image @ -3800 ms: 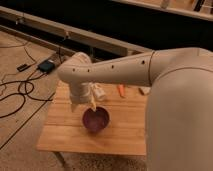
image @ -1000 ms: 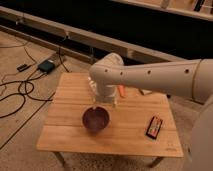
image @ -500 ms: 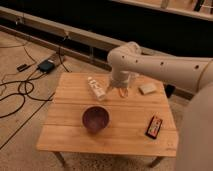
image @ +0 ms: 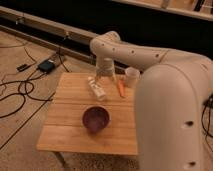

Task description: Move the arm in a circular motion

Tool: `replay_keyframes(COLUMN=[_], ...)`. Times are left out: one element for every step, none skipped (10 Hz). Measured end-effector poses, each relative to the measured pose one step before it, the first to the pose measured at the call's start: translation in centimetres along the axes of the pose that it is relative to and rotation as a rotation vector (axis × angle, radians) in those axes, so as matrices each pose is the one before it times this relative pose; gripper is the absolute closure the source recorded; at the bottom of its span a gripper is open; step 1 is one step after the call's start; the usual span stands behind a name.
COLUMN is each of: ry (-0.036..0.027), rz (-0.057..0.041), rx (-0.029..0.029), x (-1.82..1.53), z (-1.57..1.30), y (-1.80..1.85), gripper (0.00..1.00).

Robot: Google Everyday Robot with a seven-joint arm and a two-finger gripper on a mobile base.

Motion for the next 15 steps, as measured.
replay_keyframes(ry=[0.00822,0.00438,0.01364,0.01285,0.01326,0.00808,0.00865,0.00694,0.00666,0.00429,0.00630,0.00243,-0.00074,-0.01127,-0.01338], rz=[-0.04567,-0.02816,-0.06165,-0.05146,-0.05347,-0.04087,-0.03389,-0.02243,-0.01271,-0.00169,0.02377,0.03554,0.05072,0.06930,0.06586], rx=[0.00490,0.00176,-0.00486,-0.00787,-0.01380,-0.01714,-0.01369,-0.01001,-0.00562,-0.00748,-0.00655,-0.00645,-0.00588,-0.00516,-0.00534], x=[-0.446,-0.002,0.722,1.099,1.707,1.770,1.916,2.041,1.668,2.023,2.327,1.439,1.514,1.333,0.729], z=[0.313,0.140,0.400,0.237,0.357,0.207,0.273,0.222,0.218,0.193,0.306,0.152,0.039,-0.289,-0.449], y=[2.267,1.191,2.613,2.014,1.978,1.606,1.237,0.975,0.570,0.252,-0.723,-1.116,-1.744,-2.570,-2.519], gripper=[0.35,0.35,0.35,0.35,0.35,0.35,0.35,0.35,0.35,0.35,0.35,0.35,0.35,0.35,0.35])
